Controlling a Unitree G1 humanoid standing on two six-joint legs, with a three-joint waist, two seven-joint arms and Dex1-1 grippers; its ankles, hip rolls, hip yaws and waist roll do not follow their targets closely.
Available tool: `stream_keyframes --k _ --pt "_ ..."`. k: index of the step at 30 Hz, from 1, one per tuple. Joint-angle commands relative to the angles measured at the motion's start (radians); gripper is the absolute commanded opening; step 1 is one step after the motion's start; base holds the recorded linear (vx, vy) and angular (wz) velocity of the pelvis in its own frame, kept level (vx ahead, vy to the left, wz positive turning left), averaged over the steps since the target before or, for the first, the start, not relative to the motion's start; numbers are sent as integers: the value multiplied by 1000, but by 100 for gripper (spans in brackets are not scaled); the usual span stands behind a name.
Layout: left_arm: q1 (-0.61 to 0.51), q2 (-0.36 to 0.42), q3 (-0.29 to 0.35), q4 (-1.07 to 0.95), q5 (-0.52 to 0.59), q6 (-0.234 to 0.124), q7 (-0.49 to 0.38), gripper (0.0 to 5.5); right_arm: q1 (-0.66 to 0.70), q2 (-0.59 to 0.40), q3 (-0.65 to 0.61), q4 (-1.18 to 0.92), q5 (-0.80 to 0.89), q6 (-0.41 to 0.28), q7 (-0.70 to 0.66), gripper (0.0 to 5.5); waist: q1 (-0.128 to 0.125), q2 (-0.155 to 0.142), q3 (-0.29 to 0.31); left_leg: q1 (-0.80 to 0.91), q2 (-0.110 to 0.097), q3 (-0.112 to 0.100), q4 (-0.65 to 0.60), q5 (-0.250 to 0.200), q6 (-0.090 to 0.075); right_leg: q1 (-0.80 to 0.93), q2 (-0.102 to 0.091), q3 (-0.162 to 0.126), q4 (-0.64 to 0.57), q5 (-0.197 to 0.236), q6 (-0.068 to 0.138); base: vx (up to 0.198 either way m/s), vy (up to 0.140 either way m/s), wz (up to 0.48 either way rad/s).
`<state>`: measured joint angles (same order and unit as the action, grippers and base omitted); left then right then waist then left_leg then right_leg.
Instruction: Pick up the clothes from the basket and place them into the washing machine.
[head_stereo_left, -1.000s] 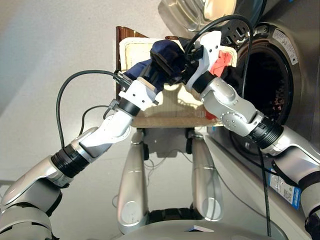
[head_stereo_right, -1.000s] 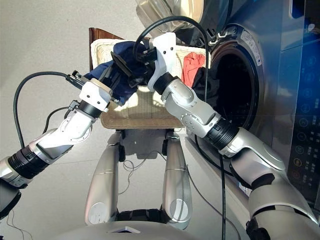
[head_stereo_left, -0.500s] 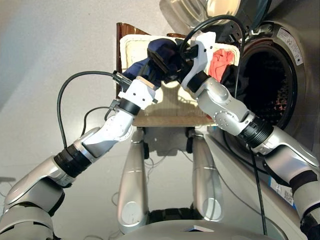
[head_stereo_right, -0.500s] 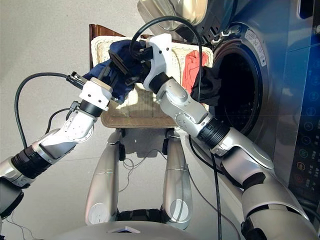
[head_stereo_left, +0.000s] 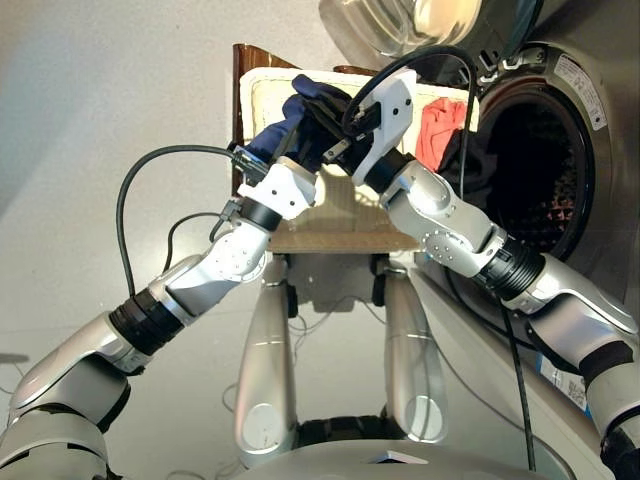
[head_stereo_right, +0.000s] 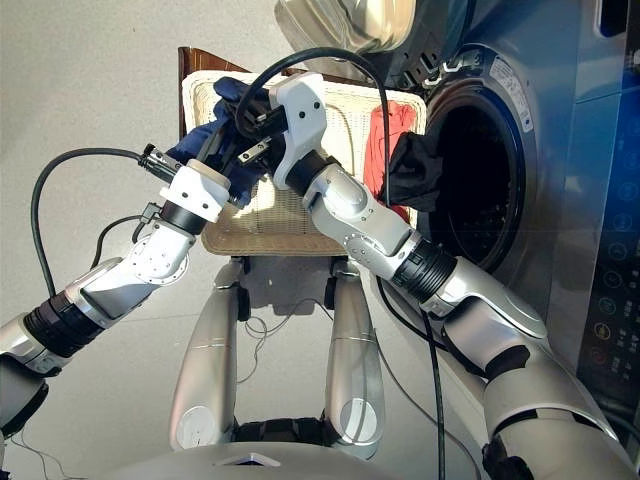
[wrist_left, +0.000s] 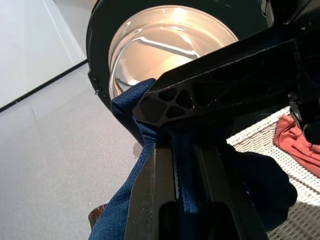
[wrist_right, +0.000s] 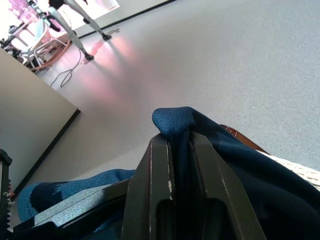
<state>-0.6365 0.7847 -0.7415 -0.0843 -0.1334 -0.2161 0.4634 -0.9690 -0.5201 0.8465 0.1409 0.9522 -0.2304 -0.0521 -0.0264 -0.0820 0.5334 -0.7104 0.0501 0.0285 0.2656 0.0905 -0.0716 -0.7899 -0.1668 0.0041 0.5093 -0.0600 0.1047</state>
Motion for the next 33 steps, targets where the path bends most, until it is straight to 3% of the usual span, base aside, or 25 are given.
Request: stream_keyframes --k 1,3,4,10,14,20,33 --pt "-96 -70 94 -297 126 -183 55 138 89 -85 -35 138 -15 30 -62 0 3 48 -13 -51 -11 31 100 -48 -25 13 -7 8 -181 150 42 0 0 0" --pt "-87 -74 100 -295 127 -181 56 326 102 -84 -47 136 -16 26 -66 0 3 47 -13 -53 -12 32 103 -48 -25 11 -7 8 -179 150 42 0 0 0" --pt "-82 -75 101 -294 125 -180 55 550 112 -83 -51 135 -13 24 -65 0 4 48 -13 -50 -11 32 106 -55 -25 15 -5 9 -177 145 42 0 0 0" --pt "-57 -84 115 -292 113 -179 60 550 157 -70 -108 141 -17 -1 -88 0 3 51 -13 -53 -11 33 107 -55 -24 12 -9 9 -176 146 43 0 0 0" --pt "-39 -99 129 -285 104 -176 73 550 218 -5 -242 163 -61 -70 -179 0 -3 55 -13 -59 -12 35 108 -55 -21 7 -11 10 -177 146 44 0 0 0" --pt "-41 -127 133 -278 77 -207 89 550 235 33 -401 230 -197 -143 -300 0 -8 65 -13 -68 -14 34 108 -56 -19 -3 -12 9 -174 144 45 0 0 0" --pt "-37 -149 127 -265 31 -237 106 550 240 88 -664 454 -155 -294 -481 0 -9 89 -13 -103 -21 24 114 -50 -18 -36 -13 4 -161 139 44 0 0 0"
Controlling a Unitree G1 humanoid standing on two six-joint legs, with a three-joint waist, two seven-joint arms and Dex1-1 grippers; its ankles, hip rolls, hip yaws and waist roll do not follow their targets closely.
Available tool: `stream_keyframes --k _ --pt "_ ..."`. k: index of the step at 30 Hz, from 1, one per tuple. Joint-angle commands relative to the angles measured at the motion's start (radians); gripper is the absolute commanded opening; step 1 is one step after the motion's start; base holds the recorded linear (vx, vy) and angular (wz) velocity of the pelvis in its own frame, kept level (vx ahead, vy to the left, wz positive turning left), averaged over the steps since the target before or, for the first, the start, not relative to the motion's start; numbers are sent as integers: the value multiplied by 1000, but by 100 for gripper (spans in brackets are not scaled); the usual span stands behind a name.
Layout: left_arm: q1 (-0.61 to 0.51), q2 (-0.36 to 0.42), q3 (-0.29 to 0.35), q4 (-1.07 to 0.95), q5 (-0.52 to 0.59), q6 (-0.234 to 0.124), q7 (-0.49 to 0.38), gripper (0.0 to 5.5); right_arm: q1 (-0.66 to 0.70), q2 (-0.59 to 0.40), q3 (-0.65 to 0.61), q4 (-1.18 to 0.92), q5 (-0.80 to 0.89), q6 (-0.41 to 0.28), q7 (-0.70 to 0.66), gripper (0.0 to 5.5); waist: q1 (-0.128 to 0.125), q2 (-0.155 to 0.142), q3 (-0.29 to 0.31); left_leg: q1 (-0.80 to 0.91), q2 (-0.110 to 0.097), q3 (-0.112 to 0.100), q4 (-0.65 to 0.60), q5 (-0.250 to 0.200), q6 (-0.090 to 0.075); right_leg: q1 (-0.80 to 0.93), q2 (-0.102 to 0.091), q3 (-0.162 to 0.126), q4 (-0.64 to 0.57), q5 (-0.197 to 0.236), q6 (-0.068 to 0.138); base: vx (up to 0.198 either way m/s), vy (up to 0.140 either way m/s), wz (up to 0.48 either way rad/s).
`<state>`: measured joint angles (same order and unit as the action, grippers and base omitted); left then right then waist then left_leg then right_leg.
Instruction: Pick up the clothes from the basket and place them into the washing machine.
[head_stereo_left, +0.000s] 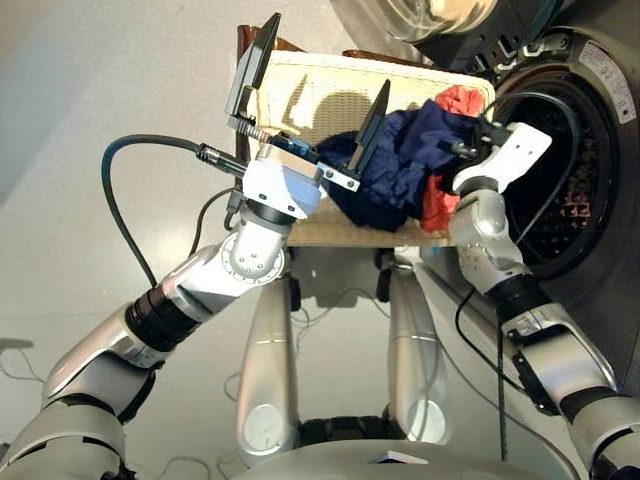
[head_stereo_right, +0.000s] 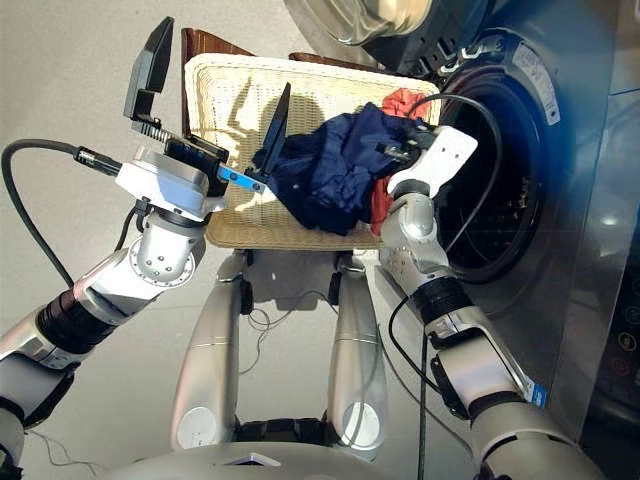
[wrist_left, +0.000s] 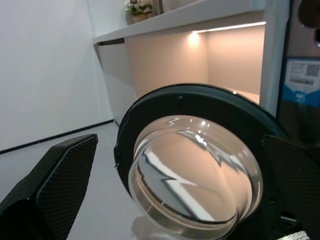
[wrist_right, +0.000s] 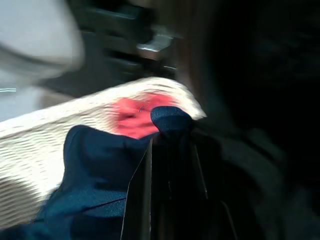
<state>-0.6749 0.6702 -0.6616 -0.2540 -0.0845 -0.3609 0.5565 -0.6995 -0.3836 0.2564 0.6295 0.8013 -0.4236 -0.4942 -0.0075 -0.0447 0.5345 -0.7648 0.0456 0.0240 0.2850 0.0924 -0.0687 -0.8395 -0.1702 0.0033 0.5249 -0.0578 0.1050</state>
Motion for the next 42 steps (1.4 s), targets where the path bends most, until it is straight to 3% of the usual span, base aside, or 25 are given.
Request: stream_keyframes --k 1,5,8,12,20,27,31,36,42 --pt "2 -44 44 -85 -39 -100 6 550 -48 -56 -119 9 22 -124 -60 0 -27 55 -14 -53 -17 27 97 -54 -21 11 -10 5 -172 133 45 0 0 0" --pt "-1 -49 31 -80 -77 -115 -18 550 -94 -106 -188 109 53 -149 -95 0 -22 63 -14 -71 -17 23 101 -54 -22 -9 -11 6 -166 130 46 0 0 0" --pt "1 -42 24 -90 -88 -113 -11 550 -138 -183 -282 233 24 -169 -233 0 -16 80 -14 -96 -23 20 112 -61 -22 -35 -15 6 -149 123 46 0 0 0" --pt "-16 -31 21 -104 -72 -111 5 550 -170 -263 -307 326 -45 -121 -324 0 -10 98 -14 -137 -27 16 121 -57 -22 -74 -21 7 -134 125 46 0 0 0" --pt "7 -15 31 -149 -73 -111 13 550 -214 -436 -315 413 17 -85 -308 0 -11 102 -14 -208 -25 14 140 -54 -25 -147 -20 13 -106 123 43 0 0 0" --pt "22 -7 32 -156 -91 -102 5 550 -207 -545 -297 454 61 -88 -271 0 -35 90 -14 -344 -20 -10 372 -139 -17 -294 8 52 166 19 15 -20 -28 38" --pt "32 8 43 -164 -103 -102 -3 550 -164 -621 -329 490 61 -86 -280 0 -43 77 -14 -454 -10 -19 568 -206 -14 -422 38 48 385 -65 2 -22 -33 73" --pt "48 49 56 -183 -109 -99 8 550 -104 -711 -377 540 29 -87 -324 0 -50 63 -14 -556 6 -13 746 -286 -19 -525 43 44 572 -158 -10 6 -61 -37" --pt "65 85 73 -191 -134 -93 1 550 -51 -788 -415 557 19 -81 -311 0 -61 49 -14 -600 17 -13 834 -329 -17 -574 48 36 667 -198 -10 4 -8 -3"
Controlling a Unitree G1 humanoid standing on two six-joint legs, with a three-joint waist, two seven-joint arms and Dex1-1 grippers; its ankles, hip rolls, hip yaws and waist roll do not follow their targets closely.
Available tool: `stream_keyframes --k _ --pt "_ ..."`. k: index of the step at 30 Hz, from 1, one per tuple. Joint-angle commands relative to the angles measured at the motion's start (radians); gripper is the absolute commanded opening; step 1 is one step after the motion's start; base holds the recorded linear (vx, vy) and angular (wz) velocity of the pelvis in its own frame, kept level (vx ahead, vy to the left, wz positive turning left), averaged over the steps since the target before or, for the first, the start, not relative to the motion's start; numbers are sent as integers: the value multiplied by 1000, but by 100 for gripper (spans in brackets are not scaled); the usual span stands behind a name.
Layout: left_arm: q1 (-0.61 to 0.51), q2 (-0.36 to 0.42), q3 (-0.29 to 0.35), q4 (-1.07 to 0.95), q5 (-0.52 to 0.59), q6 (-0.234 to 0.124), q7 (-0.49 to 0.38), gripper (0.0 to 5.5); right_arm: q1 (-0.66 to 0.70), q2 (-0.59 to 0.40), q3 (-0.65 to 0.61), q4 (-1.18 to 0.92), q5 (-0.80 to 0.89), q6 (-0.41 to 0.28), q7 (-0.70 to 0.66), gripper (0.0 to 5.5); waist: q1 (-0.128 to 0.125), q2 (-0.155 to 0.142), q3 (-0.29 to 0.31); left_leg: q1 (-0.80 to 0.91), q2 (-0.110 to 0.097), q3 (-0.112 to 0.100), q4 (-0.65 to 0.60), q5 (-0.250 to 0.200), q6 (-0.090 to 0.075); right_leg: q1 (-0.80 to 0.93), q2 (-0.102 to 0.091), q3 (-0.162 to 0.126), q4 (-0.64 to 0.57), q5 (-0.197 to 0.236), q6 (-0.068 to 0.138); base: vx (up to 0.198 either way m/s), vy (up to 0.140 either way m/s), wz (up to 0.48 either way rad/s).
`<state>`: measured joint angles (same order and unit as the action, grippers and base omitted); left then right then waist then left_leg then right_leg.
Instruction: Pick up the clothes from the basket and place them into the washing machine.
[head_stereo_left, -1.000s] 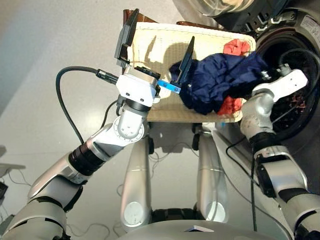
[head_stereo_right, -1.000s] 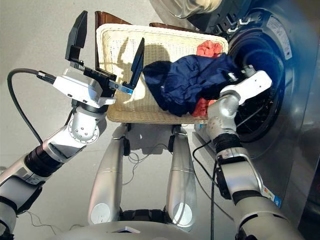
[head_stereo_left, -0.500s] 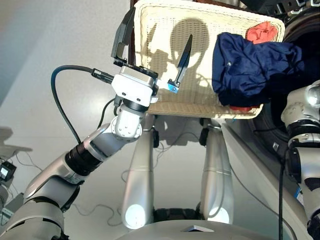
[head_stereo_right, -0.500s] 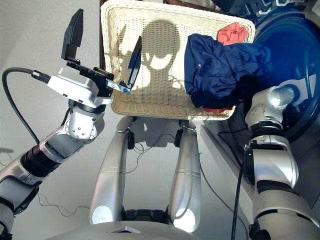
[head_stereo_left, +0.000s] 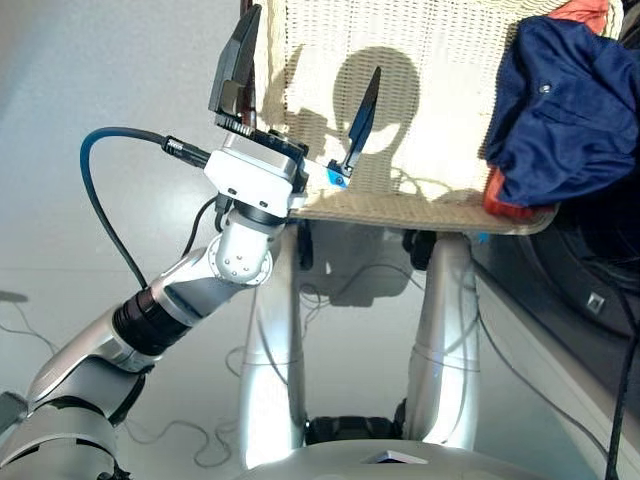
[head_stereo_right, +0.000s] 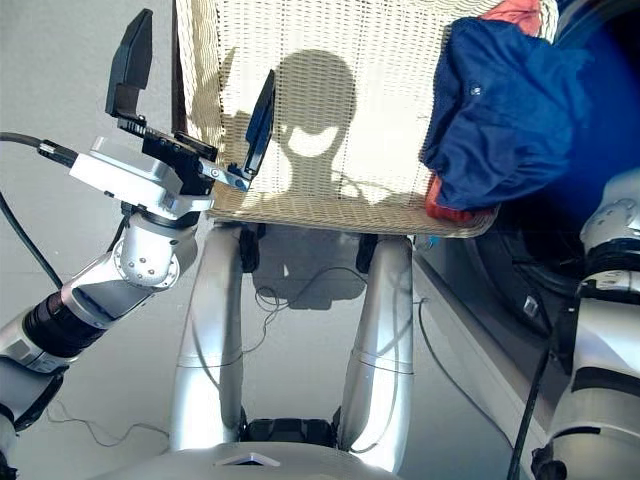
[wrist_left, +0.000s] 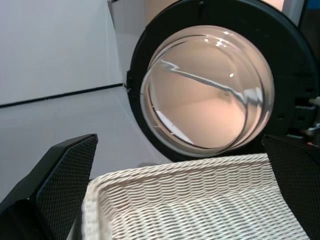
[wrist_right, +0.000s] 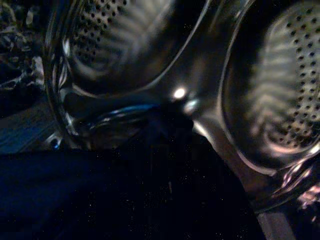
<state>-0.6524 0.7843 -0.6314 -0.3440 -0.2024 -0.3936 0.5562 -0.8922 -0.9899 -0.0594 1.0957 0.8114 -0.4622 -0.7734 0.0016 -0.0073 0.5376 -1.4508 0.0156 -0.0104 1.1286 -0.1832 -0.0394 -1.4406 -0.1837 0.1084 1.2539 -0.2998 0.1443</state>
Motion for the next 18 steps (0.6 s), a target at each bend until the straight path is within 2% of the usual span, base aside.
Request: stream_keyframes --k 1,9,14,15,18 --pt "44 -23 44 -100 -21 -59 -1 550 147 -193 -103 89 2 -43 -36 0 -72 11 -18 85 47 20 -6 -56 -47 25 62 -68 -61 43 -48 0 0 0" --pt "39 13 40 -109 -54 -71 -17 550 125 -249 -96 87 -93 -56 -111 0 -69 11 -18 92 37 19 -4 -53 -48 27 70 -62 -53 41 -49 0 0 0" --pt "30 11 33 -102 -63 -72 -24 550 94 -224 -70 107 -67 -50 -74 0 -58 17 -18 100 33 19 -12 -46 -44 40 67 -64 -62 46 -47 0 0 0" --pt "29 9 33 -100 -66 -72 -29 550 84 -204 -69 114 -10 -51 -6 550 -57 18 -18 100 33 20 -15 -43 -44 41 67 -65 -65 48 -48 0 0 0" --pt "26 -14 37 -83 -87 -65 -54 550 67 -152 -60 124 156 -39 136 550 -56 15 -18 106 34 23 -32 -36 -43 50 69 -65 -83 57 -48 0 0 0"
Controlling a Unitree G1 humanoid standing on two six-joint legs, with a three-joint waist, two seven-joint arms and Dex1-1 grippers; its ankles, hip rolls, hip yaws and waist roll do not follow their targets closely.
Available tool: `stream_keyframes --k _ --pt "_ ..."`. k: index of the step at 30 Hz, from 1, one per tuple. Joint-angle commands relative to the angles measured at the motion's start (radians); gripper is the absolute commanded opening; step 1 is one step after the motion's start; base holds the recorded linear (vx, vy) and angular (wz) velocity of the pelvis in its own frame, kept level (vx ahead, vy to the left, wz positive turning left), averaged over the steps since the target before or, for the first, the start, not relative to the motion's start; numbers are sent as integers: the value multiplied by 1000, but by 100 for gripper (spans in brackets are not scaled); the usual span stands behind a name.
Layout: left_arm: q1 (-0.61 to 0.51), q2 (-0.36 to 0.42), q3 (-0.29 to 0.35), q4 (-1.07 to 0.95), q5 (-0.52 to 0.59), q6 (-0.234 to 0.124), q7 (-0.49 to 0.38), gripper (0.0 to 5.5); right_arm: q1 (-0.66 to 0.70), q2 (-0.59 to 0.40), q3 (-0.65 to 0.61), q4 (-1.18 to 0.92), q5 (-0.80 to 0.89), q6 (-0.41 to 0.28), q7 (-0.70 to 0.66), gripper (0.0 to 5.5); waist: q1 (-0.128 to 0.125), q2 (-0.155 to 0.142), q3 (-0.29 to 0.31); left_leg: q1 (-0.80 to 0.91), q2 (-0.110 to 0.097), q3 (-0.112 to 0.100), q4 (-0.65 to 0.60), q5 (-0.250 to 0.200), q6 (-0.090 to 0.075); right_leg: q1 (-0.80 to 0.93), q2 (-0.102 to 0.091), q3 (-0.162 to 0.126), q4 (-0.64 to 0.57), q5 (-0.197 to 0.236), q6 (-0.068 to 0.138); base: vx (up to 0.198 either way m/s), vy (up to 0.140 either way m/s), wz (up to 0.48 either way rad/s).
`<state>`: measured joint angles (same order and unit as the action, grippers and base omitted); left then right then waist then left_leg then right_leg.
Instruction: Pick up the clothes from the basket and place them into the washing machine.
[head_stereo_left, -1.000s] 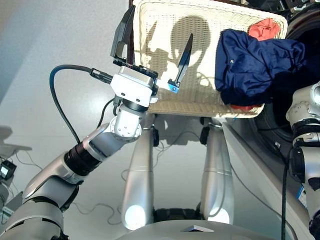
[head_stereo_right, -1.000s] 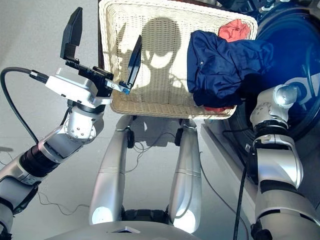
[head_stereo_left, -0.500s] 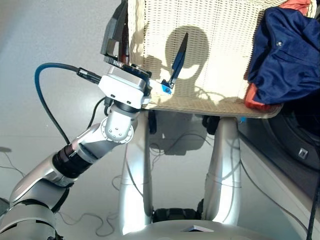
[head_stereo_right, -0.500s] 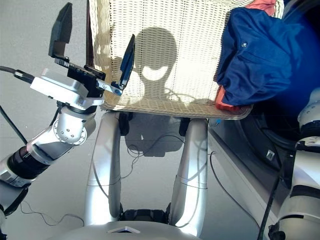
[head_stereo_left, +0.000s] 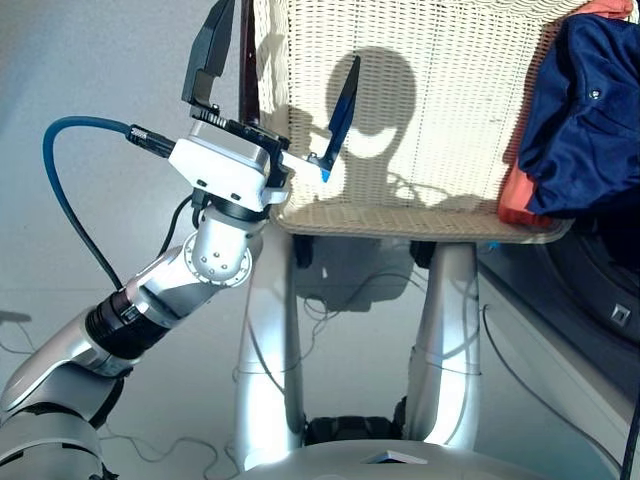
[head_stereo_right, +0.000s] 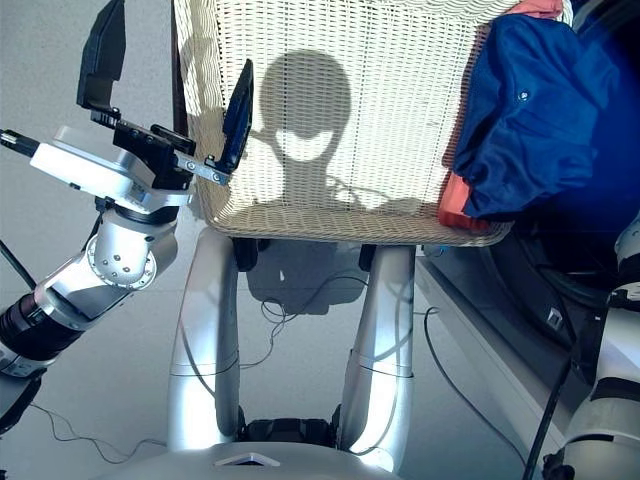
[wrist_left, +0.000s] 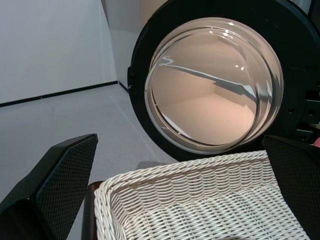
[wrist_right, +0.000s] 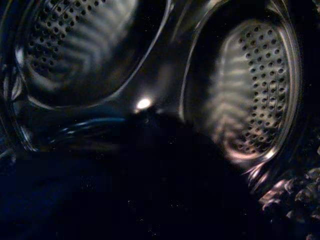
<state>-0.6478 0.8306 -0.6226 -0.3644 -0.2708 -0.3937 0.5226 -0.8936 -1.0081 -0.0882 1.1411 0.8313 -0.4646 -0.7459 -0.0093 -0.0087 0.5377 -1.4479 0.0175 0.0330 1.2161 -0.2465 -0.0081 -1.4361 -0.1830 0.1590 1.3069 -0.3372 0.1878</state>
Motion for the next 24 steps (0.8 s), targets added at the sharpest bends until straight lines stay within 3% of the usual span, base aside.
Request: stream_keyframes --k 1,6,12,14,15,18,22,23,24 --pt "20 -71 30 -57 -24 -61 -27 550 67 -113 -21 73 173 -38 144 550 -47 14 -18 104 32 -19 -127 30 -74 50 69 -117 -146 98 -92 0 0 0" --pt "24 -116 50 -52 -42 -47 -49 550 95 41 42 -84 188 -81 202 550 -55 12 -18 121 33 -8 -164 46 -71 68 73 -114 -185 116 -96 0 0 0" --pt "37 -152 74 -45 -18 -21 -37 550 283 266 155 -687 -67 -138 142 550 -82 -11 -18 151 41 1 -201 56 -62 99 90 -107 -236 137 -97 -17 4 -104" --pt "43 -149 83 -46 1 -13 -29 550 352 305 212 -867 -200 -88 150 550 -85 -19 -18 160 44 4 -217 61 -58 105 92 -105 -252 143 -95 15 12 -156" --pt "54 -150 80 -46 6 -10 -29 550 381 303 237 -925 -247 -69 157 550 -87 -23 -18 189 46 1 -205 26 -60 133 95 -105 -240 110 -91 63 11 -141" --pt "63 -141 84 -55 14 -10 -30 550 401 293 329 -1067 -372 0 214 550 -84 -31 -18 197 51 3 -210 25 -53 140 98 -104 -248 111 -87 22 1 -36" --pt "57 -140 68 -46 17 -6 -37 550 324 296 460 -1188 -488 73 269 550 -81 -30 -18 212 54 11 -212 26 -50 151 98 -100 -251 118 -86 -24 1 -15" --pt "41 -137 69 -47 20 -3 -39 550 294 298 483 -1207 -507 83 272 550 -83 -29 -18 192 51 14 -230 63 -46 129 97 -96 -270 155 -89 -92 16 -20" --pt "38 -139 63 -48 21 -3 -40 550 263 300 511 -1209 -538 97 278 550 -81 -27 -18 197 50 14 -230 62 -45 134 95 -95 -271 155 -91 -94 14 25"
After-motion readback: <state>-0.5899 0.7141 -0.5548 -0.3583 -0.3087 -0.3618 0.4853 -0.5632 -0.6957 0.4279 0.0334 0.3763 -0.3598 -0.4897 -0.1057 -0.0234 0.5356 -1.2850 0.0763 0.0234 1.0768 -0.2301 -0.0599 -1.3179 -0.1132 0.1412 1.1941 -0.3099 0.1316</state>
